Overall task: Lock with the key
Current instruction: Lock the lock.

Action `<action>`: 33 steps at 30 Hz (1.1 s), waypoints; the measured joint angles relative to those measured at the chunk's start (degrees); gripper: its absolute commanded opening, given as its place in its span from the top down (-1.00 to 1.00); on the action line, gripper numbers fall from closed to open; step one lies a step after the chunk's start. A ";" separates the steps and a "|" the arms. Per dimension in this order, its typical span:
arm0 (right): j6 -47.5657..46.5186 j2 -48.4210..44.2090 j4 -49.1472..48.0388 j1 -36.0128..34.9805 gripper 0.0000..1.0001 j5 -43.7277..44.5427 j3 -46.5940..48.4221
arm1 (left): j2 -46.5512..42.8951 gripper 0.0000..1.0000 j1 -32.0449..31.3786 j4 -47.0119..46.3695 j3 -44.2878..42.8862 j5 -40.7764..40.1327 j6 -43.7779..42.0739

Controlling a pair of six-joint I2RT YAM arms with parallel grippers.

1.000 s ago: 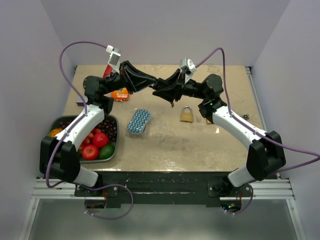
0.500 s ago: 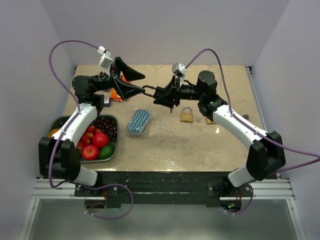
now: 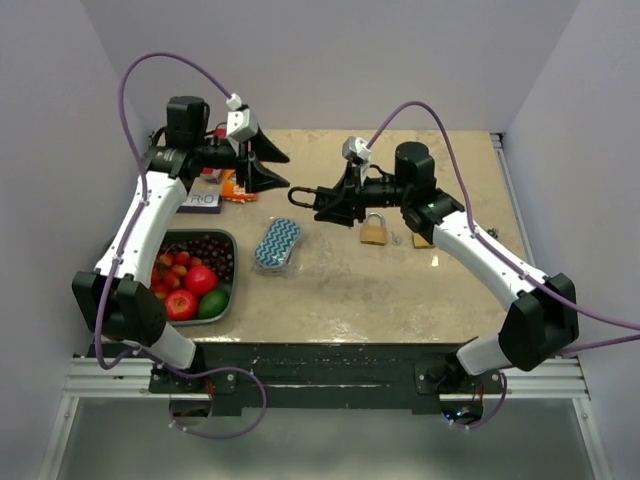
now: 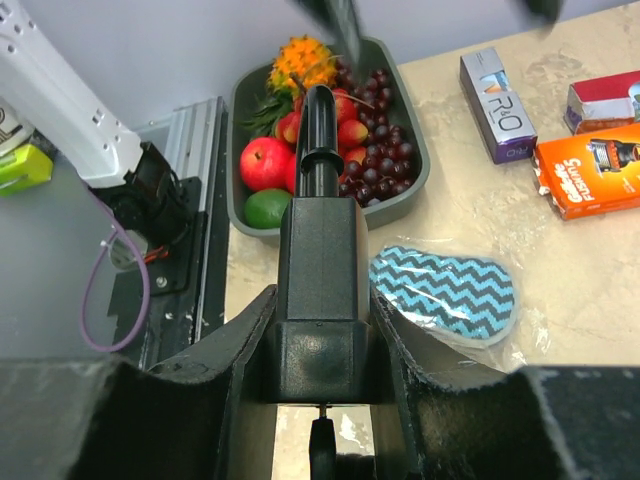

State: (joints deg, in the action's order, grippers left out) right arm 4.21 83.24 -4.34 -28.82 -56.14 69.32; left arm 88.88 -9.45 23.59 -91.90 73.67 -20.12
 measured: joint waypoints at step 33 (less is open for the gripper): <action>-14.99 -1.14 12.96 -0.28 1.00 -0.61 2.03 | -3.74 1.00 -9.03 13.81 10.56 -3.63 -12.85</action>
State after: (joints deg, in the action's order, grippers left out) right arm -10.79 82.11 8.62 -29.10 -56.75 71.35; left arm 85.14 -18.48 37.41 -81.34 70.04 -32.97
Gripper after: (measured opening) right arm 0.370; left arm 0.149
